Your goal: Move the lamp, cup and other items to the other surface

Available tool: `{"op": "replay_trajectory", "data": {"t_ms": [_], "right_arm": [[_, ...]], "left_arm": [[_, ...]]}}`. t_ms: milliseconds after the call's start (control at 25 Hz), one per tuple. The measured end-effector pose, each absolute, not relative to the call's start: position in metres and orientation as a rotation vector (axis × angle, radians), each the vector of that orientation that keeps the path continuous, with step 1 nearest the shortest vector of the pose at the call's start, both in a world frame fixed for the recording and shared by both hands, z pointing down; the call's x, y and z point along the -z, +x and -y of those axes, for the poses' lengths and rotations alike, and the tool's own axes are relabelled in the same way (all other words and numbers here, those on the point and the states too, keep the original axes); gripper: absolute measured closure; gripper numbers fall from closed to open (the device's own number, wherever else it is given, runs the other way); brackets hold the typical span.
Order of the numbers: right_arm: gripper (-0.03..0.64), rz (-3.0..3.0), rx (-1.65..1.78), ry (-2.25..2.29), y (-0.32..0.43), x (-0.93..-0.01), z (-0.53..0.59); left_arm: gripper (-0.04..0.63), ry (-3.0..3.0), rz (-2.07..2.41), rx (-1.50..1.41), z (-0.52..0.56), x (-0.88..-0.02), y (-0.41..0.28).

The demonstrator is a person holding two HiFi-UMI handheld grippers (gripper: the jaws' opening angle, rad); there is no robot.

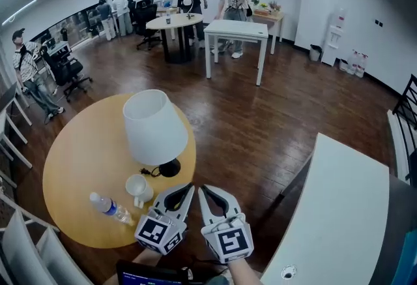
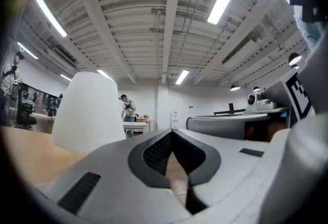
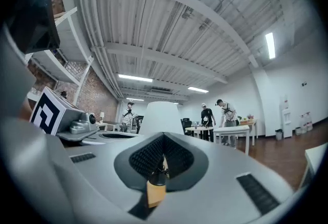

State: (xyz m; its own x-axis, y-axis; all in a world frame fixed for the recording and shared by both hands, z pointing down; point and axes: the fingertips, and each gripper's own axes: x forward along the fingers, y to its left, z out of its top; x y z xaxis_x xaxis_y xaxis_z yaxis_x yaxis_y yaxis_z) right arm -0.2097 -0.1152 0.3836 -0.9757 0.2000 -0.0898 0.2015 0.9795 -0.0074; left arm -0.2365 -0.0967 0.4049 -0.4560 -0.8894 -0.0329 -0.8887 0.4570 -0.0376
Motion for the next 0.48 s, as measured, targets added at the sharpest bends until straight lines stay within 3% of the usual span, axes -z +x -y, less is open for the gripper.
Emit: {"op": "replay_trajectory", "data": {"t_ms": [480], "right_arm": [[0.614,-3.041,-0.030,0.053,-0.182,-0.369,0.122]], "left_arm": [[0.584,-1.786,-2.470,-0.030,0.111,-0.392,-0.223]]}}
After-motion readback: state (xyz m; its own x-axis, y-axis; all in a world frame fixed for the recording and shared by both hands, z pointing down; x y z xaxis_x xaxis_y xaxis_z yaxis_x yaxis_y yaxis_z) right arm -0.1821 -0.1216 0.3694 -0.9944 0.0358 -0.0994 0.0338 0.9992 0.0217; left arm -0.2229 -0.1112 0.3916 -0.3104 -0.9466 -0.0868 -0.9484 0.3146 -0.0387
